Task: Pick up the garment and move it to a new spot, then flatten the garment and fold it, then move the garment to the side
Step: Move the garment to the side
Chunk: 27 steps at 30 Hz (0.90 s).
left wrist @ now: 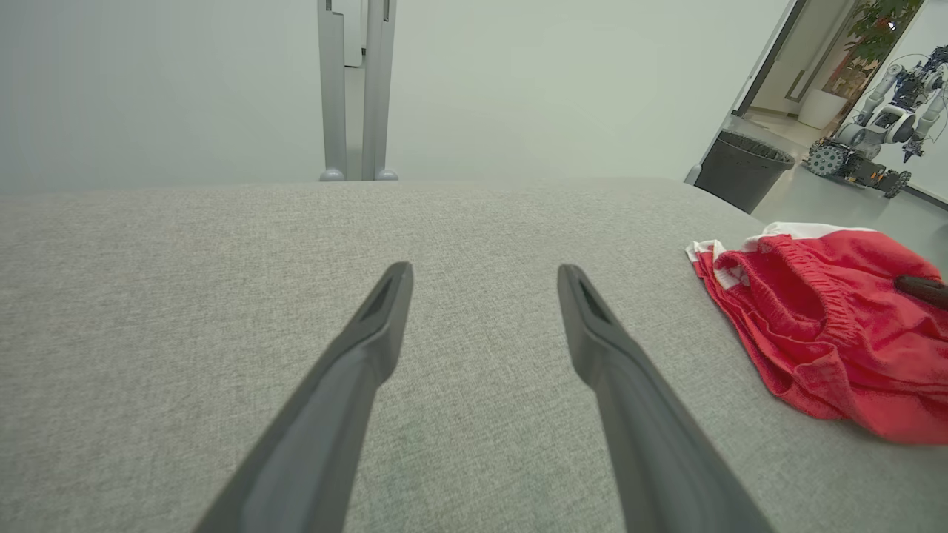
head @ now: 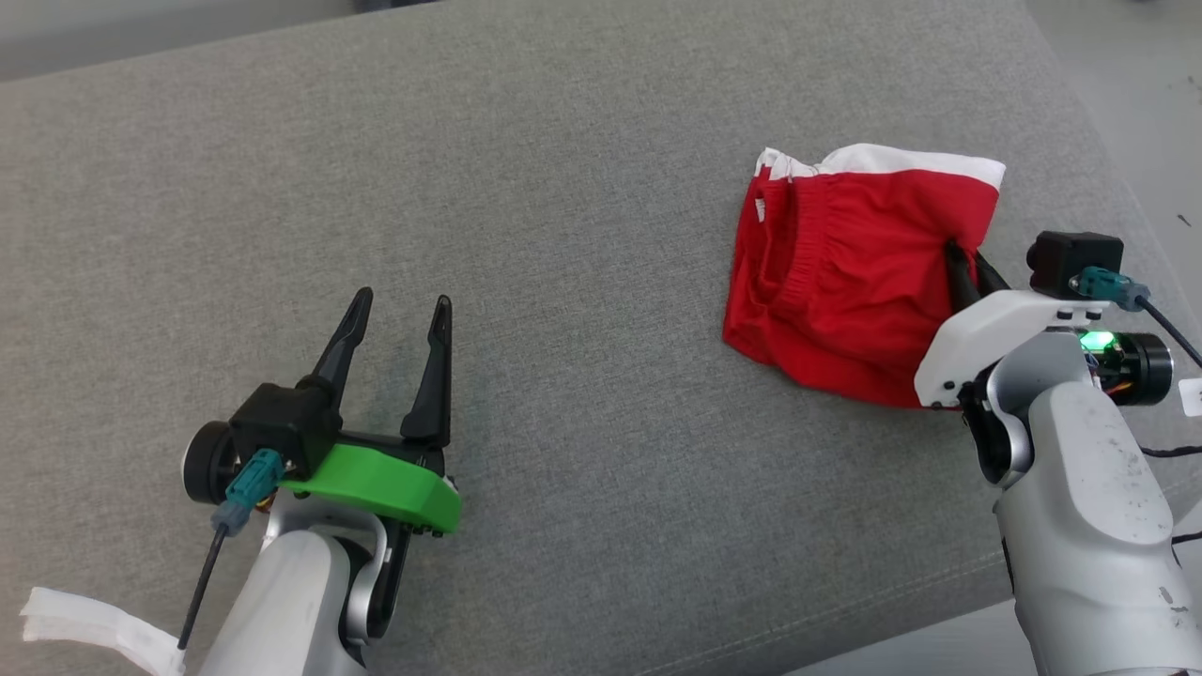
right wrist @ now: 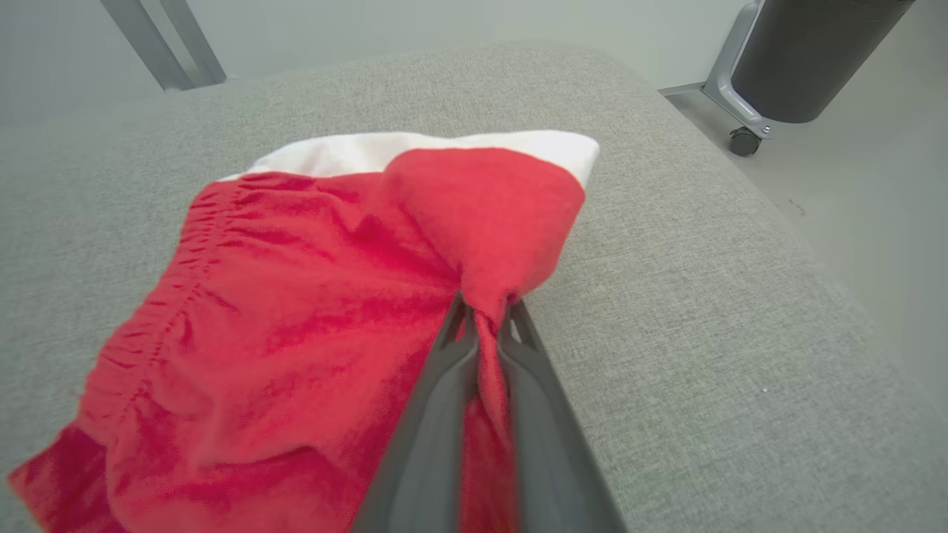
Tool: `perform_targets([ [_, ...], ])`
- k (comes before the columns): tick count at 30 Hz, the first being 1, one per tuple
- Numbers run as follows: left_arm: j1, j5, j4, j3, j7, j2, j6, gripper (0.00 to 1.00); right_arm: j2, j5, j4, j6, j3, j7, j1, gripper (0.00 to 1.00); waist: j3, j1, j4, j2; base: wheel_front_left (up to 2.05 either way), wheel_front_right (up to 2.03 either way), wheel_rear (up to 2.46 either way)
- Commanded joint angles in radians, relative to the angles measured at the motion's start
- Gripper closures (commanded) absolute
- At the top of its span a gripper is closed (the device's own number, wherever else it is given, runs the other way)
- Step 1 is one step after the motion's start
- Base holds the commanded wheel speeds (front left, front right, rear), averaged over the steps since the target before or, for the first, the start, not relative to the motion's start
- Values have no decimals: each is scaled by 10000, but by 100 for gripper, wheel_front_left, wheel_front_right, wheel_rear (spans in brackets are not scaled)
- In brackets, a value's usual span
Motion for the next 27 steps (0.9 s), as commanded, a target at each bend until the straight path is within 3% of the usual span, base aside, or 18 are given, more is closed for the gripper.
perform_targets([
  [1, -145, 123, -43, 51, 14, 120, 39, 0, -26, -124, 62, -14, 76, -137, -323, 100, 582, 0, -341, 0, 0, 0, 0],
  [6, -173, 20, -141, 127, -68, 155, 125, 0, -564, -363, 403, -16, 288, -267, -957, 100, 732, 0, 164, 0, 0, 0, 0],
  [15, -347, 38, -431, 110, -91, 216, 220, 0, -2207, -774, 1231, -16, 193, -30, -2420, 100, 1288, 0, 1258, 0, 0, 0, 0],
  [23, -409, 38, -691, 122, -69, 268, 336, 0, -3291, -1117, 2184, -16, -819, 1, -3276, 100, 1697, 0, 1875, 0, 0, 0, 0],
  [24, -405, 23, -704, 131, -78, 284, 340, 0, -3349, -1226, 2349, -16, -957, 31, -3302, 84, 1715, 0, 1903, 0, 0, 0, 0],
  [25, -410, 8, -707, 127, -86, 286, 344, 0, -3398, -1322, 2527, -16, -1056, 58, -3321, 55, 1727, 0, 1935, 0, 0, 0, 0],
  [26, -418, 2, -704, 118, -92, 284, 348, 0, -3445, -1397, 2613, -16, -1180, -31, -3374, 10, 1735, 0, 1959, 0, 0, 0, 0],
  [27, -430, -5, -691, 111, -104, 285, 357, 0, -3495, -1526, 2669, -16, -1336, -213, -3448, 0, 1738, 0, 1982, 0, 0, 0, 0],
])
